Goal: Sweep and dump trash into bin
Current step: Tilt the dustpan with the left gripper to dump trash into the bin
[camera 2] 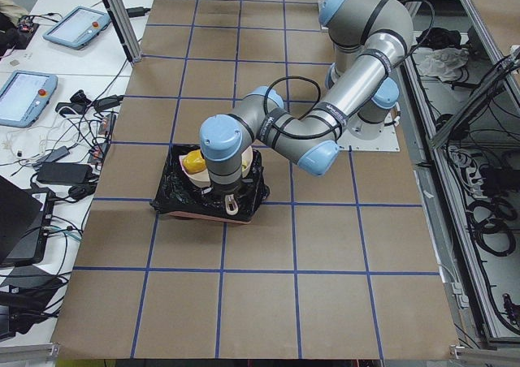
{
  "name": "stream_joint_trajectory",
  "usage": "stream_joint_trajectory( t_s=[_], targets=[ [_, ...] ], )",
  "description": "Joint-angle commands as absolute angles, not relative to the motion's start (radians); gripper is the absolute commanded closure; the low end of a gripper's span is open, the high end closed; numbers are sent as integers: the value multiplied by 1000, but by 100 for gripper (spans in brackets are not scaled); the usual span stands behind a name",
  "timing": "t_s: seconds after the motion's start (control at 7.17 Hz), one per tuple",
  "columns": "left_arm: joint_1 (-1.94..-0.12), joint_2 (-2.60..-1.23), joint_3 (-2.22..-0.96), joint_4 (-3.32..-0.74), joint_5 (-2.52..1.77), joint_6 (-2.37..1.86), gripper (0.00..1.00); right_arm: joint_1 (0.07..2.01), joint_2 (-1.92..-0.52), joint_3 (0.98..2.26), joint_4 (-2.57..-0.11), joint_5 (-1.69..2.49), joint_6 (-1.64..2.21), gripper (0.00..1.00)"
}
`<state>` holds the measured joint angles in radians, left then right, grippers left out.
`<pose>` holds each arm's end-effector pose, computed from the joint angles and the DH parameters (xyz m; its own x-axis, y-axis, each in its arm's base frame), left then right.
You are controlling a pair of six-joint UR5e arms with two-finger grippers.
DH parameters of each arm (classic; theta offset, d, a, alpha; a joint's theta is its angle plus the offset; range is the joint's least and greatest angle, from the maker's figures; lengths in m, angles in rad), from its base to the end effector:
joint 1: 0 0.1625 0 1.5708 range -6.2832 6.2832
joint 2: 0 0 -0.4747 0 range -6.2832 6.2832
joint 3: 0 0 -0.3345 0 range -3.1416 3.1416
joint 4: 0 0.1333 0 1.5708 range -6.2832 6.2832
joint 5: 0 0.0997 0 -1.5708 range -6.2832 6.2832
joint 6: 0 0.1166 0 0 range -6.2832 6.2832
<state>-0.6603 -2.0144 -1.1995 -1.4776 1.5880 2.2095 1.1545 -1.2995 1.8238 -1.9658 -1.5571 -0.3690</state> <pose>0.4245 -0.4959 0.4526 -0.2685 0.9632 -0.0065 0.9629 0.2686 0.0263 -0.0791 -0.5124 0.3239 -0.9969 0.0515 -0.0592 0.0444 0.9923 0.1154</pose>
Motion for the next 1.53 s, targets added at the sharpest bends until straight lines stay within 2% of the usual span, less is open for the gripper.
stream_joint_trajectory(
  t_s=[0.0, 1.39],
  targets=[
    [-660, -2022, -1190, -1450, 1637, 2281, 100, 1149, -1284, 1822, -1965, -1548, -370, 100],
    [-814, -2000, -1195, -1382, 1919, 2459, 100, 1150, -1212, 1764, -1959, -1569, -414, 100]
  ],
)
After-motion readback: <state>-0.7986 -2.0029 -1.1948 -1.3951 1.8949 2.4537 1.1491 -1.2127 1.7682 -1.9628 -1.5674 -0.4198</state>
